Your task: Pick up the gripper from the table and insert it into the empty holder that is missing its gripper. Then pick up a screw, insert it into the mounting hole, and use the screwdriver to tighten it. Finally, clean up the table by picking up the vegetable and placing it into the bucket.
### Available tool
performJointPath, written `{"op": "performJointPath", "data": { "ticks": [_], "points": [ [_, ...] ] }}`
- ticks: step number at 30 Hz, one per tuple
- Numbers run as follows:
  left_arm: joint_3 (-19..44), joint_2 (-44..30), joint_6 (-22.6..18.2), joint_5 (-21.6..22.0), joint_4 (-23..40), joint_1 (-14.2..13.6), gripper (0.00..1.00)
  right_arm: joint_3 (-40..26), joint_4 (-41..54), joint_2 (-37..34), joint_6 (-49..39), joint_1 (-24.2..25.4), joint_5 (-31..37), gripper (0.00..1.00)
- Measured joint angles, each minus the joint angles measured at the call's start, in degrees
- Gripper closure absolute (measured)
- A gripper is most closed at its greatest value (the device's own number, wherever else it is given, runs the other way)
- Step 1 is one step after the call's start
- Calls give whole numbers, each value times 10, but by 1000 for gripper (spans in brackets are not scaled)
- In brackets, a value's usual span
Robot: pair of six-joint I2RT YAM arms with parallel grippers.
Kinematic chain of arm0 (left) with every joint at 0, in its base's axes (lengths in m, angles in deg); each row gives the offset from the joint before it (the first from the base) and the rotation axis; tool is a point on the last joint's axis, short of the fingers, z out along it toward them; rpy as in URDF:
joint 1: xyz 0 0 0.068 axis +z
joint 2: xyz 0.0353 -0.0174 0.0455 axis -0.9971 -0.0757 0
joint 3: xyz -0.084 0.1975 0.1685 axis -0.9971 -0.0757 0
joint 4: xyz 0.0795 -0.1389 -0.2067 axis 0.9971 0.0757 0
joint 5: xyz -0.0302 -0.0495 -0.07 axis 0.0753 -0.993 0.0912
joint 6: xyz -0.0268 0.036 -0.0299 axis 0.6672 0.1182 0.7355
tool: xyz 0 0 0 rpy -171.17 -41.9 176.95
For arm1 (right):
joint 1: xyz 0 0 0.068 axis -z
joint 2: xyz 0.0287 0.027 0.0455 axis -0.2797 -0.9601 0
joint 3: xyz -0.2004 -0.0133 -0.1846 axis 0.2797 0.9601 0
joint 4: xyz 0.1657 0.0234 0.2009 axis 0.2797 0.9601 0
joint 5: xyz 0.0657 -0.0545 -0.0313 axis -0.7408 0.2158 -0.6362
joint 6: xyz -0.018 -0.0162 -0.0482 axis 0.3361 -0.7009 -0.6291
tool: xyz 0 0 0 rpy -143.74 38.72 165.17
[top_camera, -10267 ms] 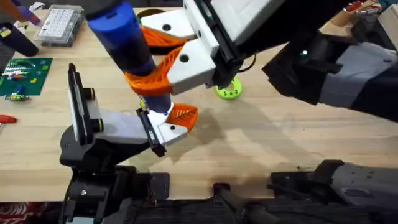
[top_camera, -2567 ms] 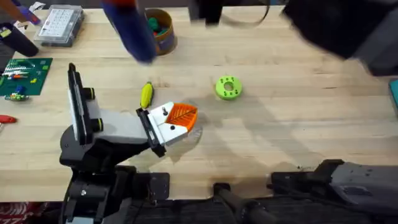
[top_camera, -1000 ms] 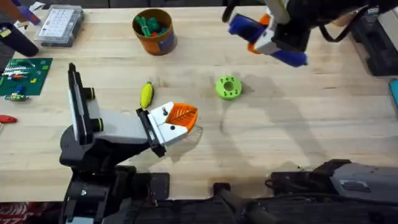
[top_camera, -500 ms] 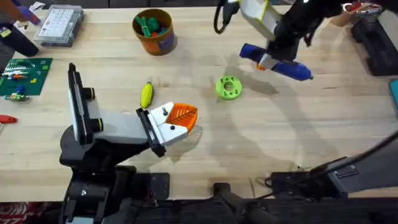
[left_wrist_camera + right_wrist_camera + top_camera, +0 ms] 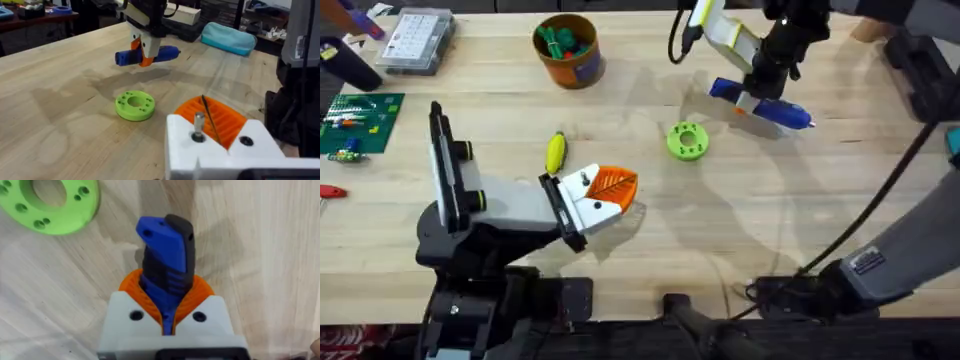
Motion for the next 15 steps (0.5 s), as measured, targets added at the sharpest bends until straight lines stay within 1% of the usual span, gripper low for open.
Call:
{"op": "performJointPath", "data": {
  "ticks": [12, 13, 15],
  "points": [
    [0, 0, 0, 0, 0, 0, 988, 0, 7, -3, -8, 5, 22, 937],
    [0, 0, 0, 0, 0, 0, 988, 0, 7, -3, -7, 5, 23, 875],
    [0, 0, 0, 0, 0, 0, 988, 0, 8, -3, -9, 7, 26, 558]
  ]
}}
